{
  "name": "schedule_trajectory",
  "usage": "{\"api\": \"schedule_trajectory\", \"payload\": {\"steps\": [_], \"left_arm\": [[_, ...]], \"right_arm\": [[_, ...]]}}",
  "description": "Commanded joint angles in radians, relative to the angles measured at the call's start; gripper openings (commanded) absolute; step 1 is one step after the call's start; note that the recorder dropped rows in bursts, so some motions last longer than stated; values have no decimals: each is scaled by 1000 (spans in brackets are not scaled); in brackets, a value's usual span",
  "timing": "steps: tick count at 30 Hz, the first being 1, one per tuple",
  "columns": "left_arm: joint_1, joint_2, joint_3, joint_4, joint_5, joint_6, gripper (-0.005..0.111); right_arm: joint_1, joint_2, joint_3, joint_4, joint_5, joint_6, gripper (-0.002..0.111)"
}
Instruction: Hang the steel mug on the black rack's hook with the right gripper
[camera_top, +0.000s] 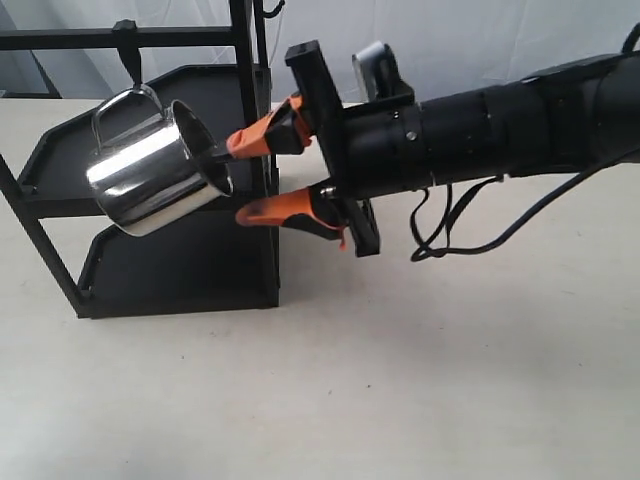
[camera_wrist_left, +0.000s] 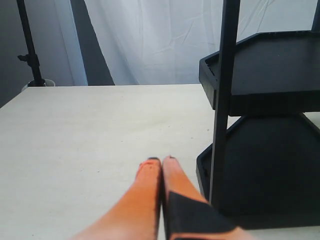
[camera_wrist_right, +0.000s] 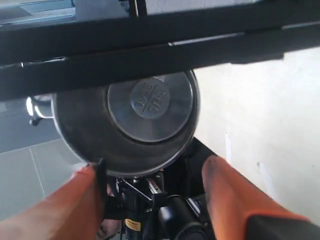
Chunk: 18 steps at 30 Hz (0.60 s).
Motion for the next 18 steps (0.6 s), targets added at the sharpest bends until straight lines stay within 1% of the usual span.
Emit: {"api": "schedule_trajectory", "payload": {"steps": [1, 4, 8, 11, 13, 14, 15, 16, 17, 18], "left_arm": [[-1, -5, -2, 6, -6, 0, 2], [-1, -5, -2, 6, -6, 0, 2], [-1, -5, -2, 6, -6, 0, 2], [-1, -5, -2, 6, -6, 0, 2], [-1, -5, -2, 6, -6, 0, 2], [-1, -5, -2, 6, -6, 0, 2], [-1, -5, -2, 6, -6, 0, 2], [-1, -5, -2, 6, -6, 0, 2], [-1, -5, -2, 6, -6, 0, 2], [-1, -5, -2, 6, -6, 0, 2]], "right_arm": [[-57, -67, 0, -128, 0, -16, 45], [-78, -107, 0, -207, 9, -11, 28], [-102, -183, 0, -321, -1, -11, -1], [-123, -264, 0, -447, -46, -11, -1], [-135, -356, 0, -640, -129, 0, -1], [-135, -440, 0, -823, -203, 59, -1], [-135, -485, 7, -923, -237, 103, -1], [-135, -575, 33, -1104, -305, 180, -1], [-135, -611, 47, -1176, -339, 200, -1], [-135, -699, 91, -1250, -406, 209, -1]]}}
